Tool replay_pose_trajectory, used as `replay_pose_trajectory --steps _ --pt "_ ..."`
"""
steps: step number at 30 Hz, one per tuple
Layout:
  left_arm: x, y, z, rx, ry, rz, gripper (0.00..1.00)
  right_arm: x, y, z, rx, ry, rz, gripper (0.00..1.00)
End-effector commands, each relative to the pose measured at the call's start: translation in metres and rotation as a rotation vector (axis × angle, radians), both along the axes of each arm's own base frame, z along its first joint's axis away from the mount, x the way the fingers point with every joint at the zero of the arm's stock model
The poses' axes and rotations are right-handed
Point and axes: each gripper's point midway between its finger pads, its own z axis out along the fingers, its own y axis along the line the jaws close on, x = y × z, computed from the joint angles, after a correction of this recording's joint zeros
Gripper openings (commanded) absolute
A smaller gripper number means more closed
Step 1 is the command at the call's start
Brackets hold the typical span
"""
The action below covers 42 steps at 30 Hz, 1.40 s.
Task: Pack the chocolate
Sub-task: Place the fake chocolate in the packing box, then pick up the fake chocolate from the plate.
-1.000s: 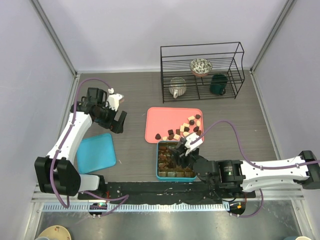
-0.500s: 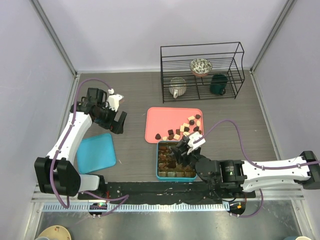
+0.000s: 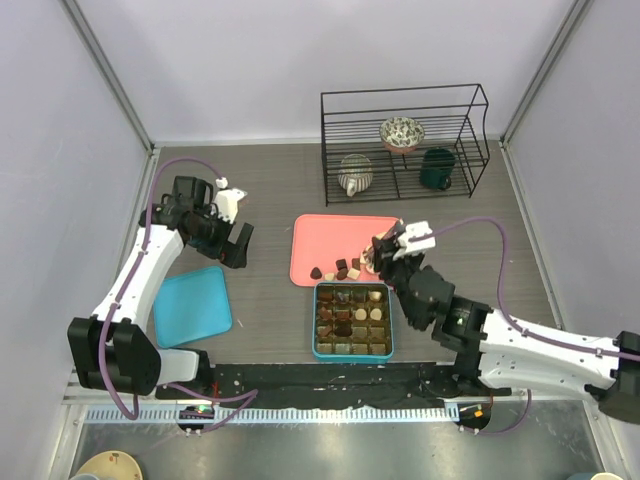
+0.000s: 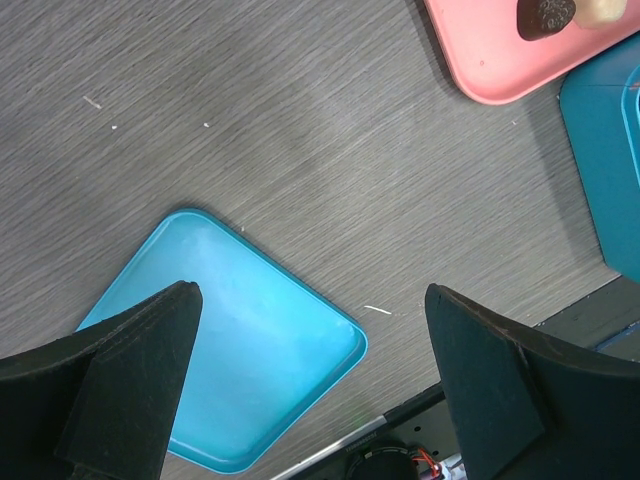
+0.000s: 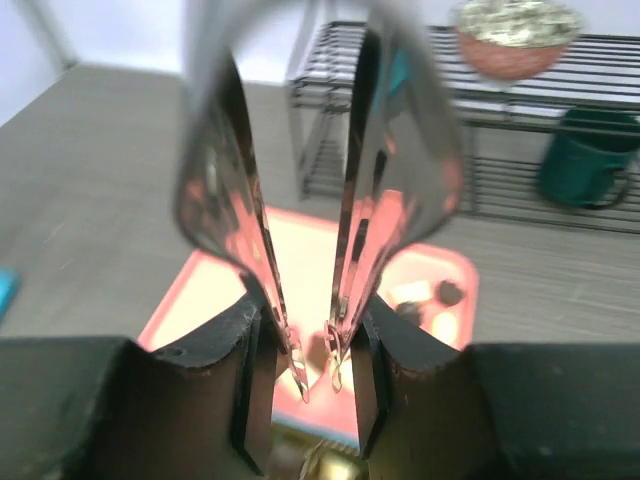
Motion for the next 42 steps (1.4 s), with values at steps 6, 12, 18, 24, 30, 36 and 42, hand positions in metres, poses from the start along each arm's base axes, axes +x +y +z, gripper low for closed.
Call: replay_pose_trajectory --steps 6,12,18,24,30,36,42 --pt "0.003 -0.003 0.022 -0.025 -0.05 -0.002 1.0 0.094 -0.008 0.015 0.115 -0.065 -0.041 0.36" --pt "0.003 -0.002 0.022 -0.02 -0.055 -0.008 1.0 0.146 -0.029 -0.005 0.102 -0.041 -0.13 0.35" --pt "0.002 -0.001 0.021 -0.009 -0.057 -0.016 1.0 0.166 -0.03 -0.008 0.104 -0.043 -0.126 0.35" --pt "0.001 0.0 0.019 -0.002 -0.058 -0.024 1.0 0.176 -0.029 -0.022 0.083 -0.022 -0.13 0.38" --pt "0.001 0.003 0.019 0.011 -0.065 -0.028 1.0 0.182 -0.033 -0.033 0.071 -0.018 -0.145 0.45" --pt "0.001 0.004 0.021 0.02 -0.073 -0.033 1.0 0.188 -0.036 -0.045 0.051 -0.03 -0.154 0.47" --pt "-0.002 0.006 0.021 0.03 -0.076 -0.036 1.0 0.187 -0.045 -0.057 0.027 -0.014 -0.179 0.5"
